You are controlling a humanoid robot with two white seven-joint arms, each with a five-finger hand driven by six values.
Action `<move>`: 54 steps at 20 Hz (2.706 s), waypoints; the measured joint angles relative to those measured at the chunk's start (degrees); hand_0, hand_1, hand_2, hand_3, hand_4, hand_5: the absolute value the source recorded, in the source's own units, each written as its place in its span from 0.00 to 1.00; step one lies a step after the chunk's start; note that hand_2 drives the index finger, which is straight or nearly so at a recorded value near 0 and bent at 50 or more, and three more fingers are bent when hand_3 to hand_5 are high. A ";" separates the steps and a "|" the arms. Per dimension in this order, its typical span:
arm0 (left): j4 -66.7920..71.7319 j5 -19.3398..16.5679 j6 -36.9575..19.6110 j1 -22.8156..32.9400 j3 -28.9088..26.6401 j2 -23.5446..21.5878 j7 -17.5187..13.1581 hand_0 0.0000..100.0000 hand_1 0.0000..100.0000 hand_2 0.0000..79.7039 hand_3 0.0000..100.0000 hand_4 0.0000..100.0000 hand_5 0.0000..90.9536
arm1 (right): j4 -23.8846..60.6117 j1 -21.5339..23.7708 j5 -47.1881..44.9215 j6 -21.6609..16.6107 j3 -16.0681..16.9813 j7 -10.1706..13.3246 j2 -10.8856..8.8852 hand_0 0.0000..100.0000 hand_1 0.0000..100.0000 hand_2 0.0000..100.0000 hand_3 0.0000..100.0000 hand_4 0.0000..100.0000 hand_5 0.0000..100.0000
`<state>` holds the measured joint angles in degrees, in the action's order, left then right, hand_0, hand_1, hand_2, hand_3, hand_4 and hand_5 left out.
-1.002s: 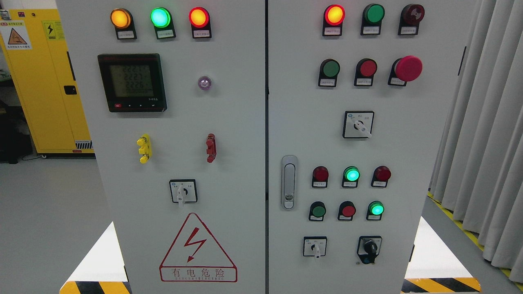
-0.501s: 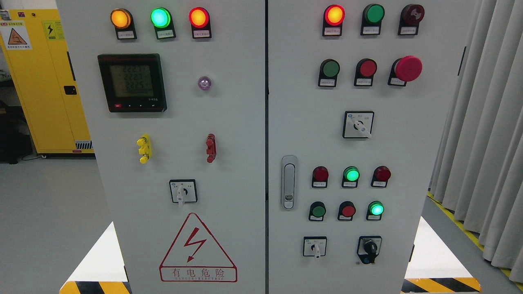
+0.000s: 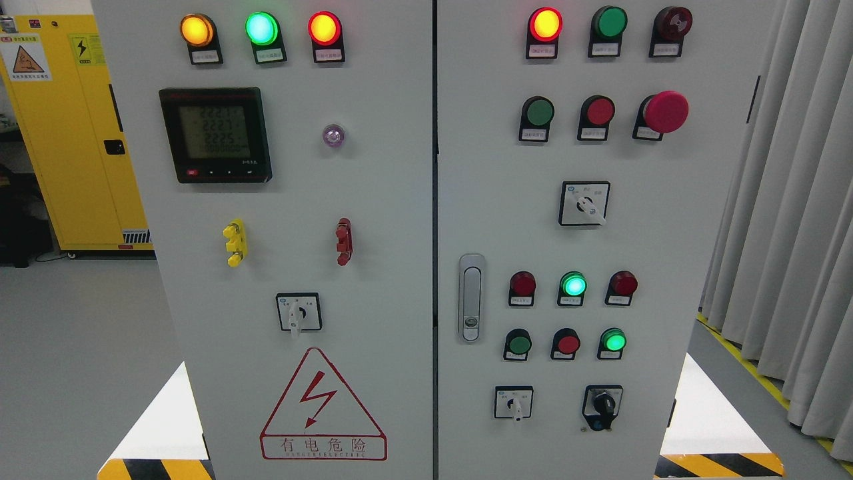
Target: Turn on light switch 1
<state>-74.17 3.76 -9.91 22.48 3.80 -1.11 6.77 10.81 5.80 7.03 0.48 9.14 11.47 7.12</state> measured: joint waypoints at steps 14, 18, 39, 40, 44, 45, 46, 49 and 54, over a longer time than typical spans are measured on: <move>-28.79 0.03 0.08 -0.75 -1.34 -0.24 3.72 0.10 0.62 0.73 0.86 0.81 0.85 | 0.00 0.00 0.00 0.00 0.00 0.00 0.00 0.00 0.50 0.04 0.00 0.00 0.00; -32.86 -0.30 3.23 -3.59 -1.30 0.17 6.20 0.14 0.63 0.75 0.87 0.82 0.86 | 0.00 0.00 0.00 0.00 0.00 0.00 0.00 0.00 0.50 0.04 0.00 0.00 0.00; -41.48 -3.66 28.91 -24.79 0.26 3.87 11.40 0.20 0.67 0.77 0.91 0.81 0.89 | 0.00 0.00 0.00 0.00 0.00 0.00 0.00 0.00 0.50 0.04 0.00 0.00 0.00; -41.62 -3.93 29.83 -25.59 0.31 4.07 11.40 0.20 0.68 0.77 0.91 0.81 0.89 | 0.00 0.00 0.00 0.00 0.00 0.00 0.00 0.00 0.50 0.04 0.00 0.00 0.00; -42.00 -5.28 32.92 -28.37 0.41 4.82 11.63 0.17 0.70 0.76 0.92 0.81 0.89 | 0.00 0.00 0.00 0.00 0.00 0.00 0.00 0.00 0.50 0.04 0.00 0.00 0.00; -42.09 -5.68 33.70 -29.01 0.42 5.04 11.81 0.16 0.70 0.76 0.92 0.80 0.89 | 0.00 0.00 0.00 0.00 0.00 0.00 0.00 0.00 0.50 0.04 0.00 0.00 0.00; -42.14 -6.13 34.40 -29.60 0.43 5.26 12.00 0.16 0.70 0.76 0.92 0.80 0.89 | 0.00 0.00 0.00 0.00 0.00 0.00 0.00 0.00 0.50 0.04 0.00 0.00 0.00; -42.31 -7.62 35.55 -31.01 0.45 5.83 12.21 0.15 0.71 0.76 0.92 0.80 0.89 | 0.00 0.00 0.00 0.00 0.00 0.00 0.00 0.00 0.50 0.04 0.00 0.00 0.00; -42.42 -9.09 37.63 -32.79 0.42 6.60 12.38 0.14 0.70 0.76 0.93 0.80 0.89 | 0.00 0.00 0.00 0.00 0.00 0.00 0.00 0.00 0.50 0.04 0.00 0.00 0.00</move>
<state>-116.60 -5.33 27.72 -10.31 4.22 5.49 19.15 10.81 5.80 7.03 0.48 9.14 11.47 7.12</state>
